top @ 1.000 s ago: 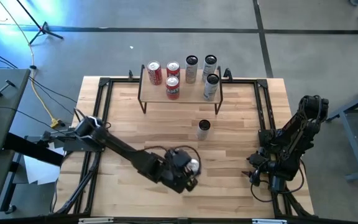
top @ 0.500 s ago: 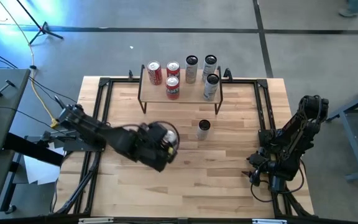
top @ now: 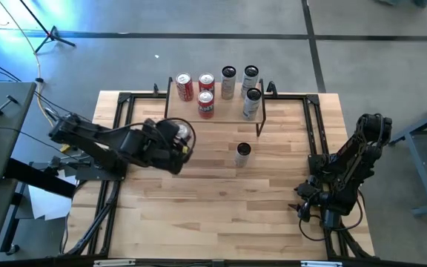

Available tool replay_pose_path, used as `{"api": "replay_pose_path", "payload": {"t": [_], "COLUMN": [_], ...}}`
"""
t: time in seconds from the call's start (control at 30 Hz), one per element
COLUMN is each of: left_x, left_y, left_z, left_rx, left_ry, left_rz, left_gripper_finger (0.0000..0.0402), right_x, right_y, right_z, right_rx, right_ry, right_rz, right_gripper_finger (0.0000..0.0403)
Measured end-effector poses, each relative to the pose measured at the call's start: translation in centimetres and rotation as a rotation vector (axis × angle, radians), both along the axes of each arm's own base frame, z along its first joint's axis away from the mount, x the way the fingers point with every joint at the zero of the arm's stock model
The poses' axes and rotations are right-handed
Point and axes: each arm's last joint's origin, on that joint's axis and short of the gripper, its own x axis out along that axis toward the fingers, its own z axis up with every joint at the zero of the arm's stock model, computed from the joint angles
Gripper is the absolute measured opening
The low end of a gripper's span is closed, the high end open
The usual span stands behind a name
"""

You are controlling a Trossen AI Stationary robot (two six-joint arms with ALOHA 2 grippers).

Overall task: Place canned beverage on shelf
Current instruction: Put the red white soda can on the shelf aligned with the red white soda can

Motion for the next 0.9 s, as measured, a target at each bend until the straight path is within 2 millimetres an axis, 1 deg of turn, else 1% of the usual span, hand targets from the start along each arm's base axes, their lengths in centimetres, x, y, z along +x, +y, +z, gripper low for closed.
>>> {"api": "replay_pose_path", "payload": {"t": [0.23,0.37,0.47,0.53,0.63,0.8,0.9], "left_x": [-1.8,-2.3,-2.2,-2.1,-1.7,-1.5,-1.6], "left_y": [1.6,2.7,3.7,4.5,5.9,8.4,9.6], "left_z": [-2.4,-3.6,-4.2,-4.4,-4.1,-3.6,-3.7], "left_rx": [0.05,0.075,0.104,0.113,0.096,0.022,-0.012], "left_ry": [-0.141,-0.19,-0.205,-0.179,-0.164,-0.166,-0.17], "left_rz": [0.02,0.022,0.026,0.02,-0.013,-0.075,-0.078], "left_gripper_finger": [0.0241,0.0241,0.0241,0.0241,0.0241,0.0241,0.0241], "right_x": [0.0,0.0,0.0,0.0,0.0,0.0,0.0], "right_y": [0.0,0.0,0.0,0.0,0.0,0.0,0.0], "right_z": [0.0,0.0,0.0,0.0,0.0,0.0,0.0], "right_rx": [0.0,0.0,0.0,0.0,0.0,0.0,0.0], "right_ry": [0.0,0.0,0.0,0.0,0.0,0.0,0.0], "right_rz": [0.0,0.0,0.0,0.0,0.0,0.0,0.0], "right_gripper_finger": [0.0339,0.0339,0.0339,0.0339,0.0339,0.0339,0.0339]}}
